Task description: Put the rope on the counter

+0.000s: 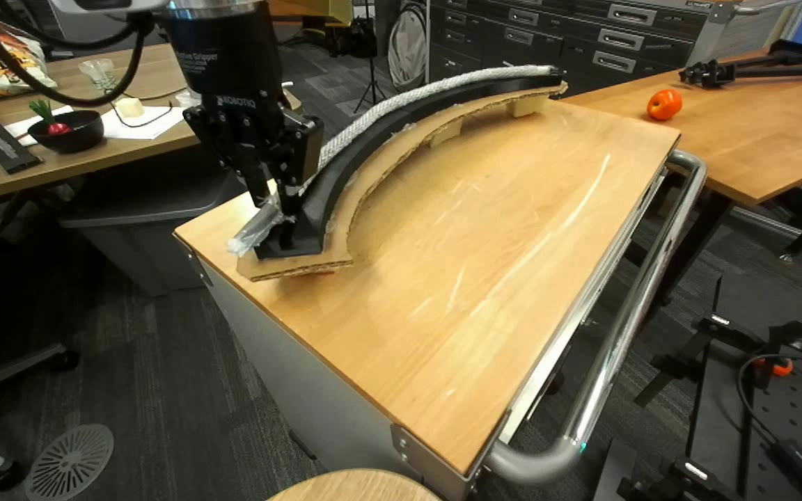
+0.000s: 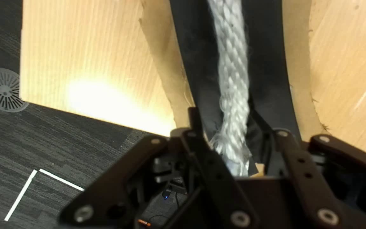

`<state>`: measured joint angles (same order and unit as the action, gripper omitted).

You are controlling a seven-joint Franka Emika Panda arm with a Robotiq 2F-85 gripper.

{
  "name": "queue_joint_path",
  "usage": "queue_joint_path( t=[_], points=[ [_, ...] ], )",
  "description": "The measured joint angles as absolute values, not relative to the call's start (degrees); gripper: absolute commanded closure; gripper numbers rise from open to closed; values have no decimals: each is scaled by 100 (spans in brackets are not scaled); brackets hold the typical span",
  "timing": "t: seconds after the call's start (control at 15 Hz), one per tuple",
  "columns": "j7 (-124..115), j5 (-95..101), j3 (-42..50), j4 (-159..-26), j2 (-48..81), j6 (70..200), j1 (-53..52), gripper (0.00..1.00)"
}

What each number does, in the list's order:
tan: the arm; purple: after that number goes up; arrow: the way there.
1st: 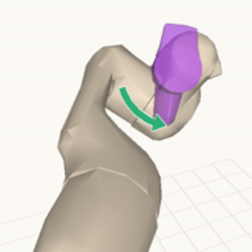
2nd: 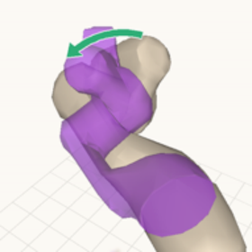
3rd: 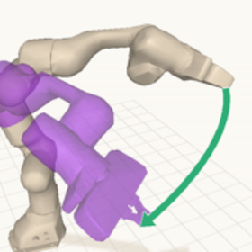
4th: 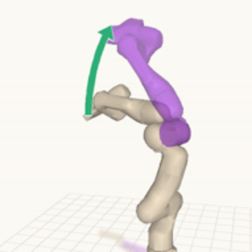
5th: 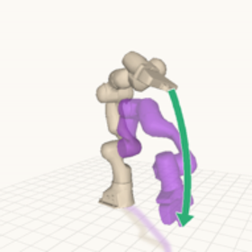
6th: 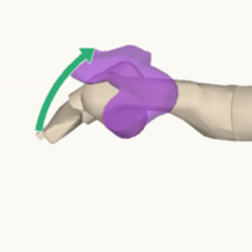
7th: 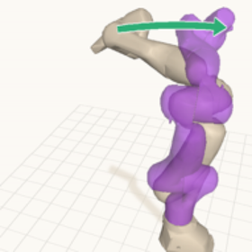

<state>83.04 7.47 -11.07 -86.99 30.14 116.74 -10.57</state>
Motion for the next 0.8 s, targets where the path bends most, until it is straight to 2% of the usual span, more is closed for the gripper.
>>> queue_joint_path(
  t=[0.07, 0.13, 0.8],
  points=[
    [8315, 745, -1111, -8658, 3014, 11574, -1053, 98],
    [8323, 745, -1112, -8635, 3013, 11499, -1053, 100],
    [8191, 750, -1120, -8972, 2489, 11263, -1044, 97]
  ],
)
